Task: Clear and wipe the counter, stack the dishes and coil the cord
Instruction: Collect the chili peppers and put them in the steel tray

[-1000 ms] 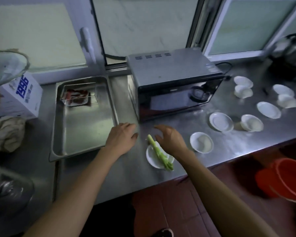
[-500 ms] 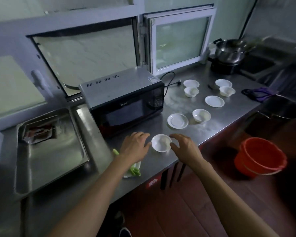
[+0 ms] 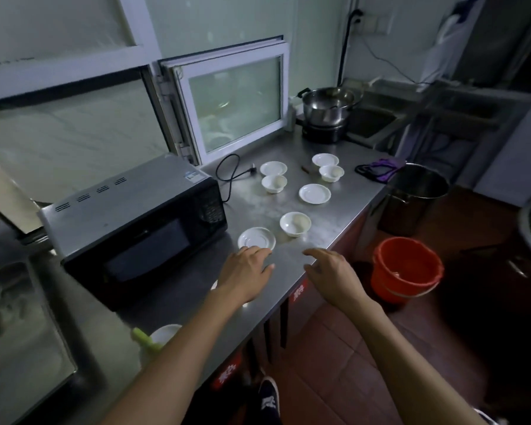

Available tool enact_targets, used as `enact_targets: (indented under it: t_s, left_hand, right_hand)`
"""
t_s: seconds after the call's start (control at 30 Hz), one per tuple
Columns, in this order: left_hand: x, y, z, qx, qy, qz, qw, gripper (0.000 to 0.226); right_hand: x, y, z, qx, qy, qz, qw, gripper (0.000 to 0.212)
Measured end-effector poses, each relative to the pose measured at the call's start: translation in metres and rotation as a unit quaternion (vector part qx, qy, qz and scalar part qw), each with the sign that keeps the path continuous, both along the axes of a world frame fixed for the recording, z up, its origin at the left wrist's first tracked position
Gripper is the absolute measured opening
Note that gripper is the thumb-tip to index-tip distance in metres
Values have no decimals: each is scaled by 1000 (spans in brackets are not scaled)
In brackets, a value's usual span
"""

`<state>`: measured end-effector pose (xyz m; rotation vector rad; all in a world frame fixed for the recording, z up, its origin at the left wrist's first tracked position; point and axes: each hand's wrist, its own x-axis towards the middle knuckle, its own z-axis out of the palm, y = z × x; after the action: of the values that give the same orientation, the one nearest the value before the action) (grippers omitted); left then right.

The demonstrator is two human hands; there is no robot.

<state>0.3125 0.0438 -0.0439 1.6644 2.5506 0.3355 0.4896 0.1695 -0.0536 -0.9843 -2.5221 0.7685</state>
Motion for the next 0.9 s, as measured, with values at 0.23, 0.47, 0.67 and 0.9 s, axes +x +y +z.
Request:
enact_targets:
  t_s: [0.23,0.47,0.67,0.9]
  left_hand:
    - [-11,88,-22,1,-37,-23,999,42]
    - [-31,199,-35,21,-58,-56,997,38]
    - [-47,273,-33,23,-61,-76,995,42]
    - [-76,321,-36,23,-67,-69,995,39]
  right_hand:
    - [-1,77,-7,16,-28,-28,999,36]
    - [-17,169,-2,19,-57,-47,997,37]
    - [-30,230,4,20,-56,-61,996,35]
    - [-61,288,1,16,-67,-40,997,37]
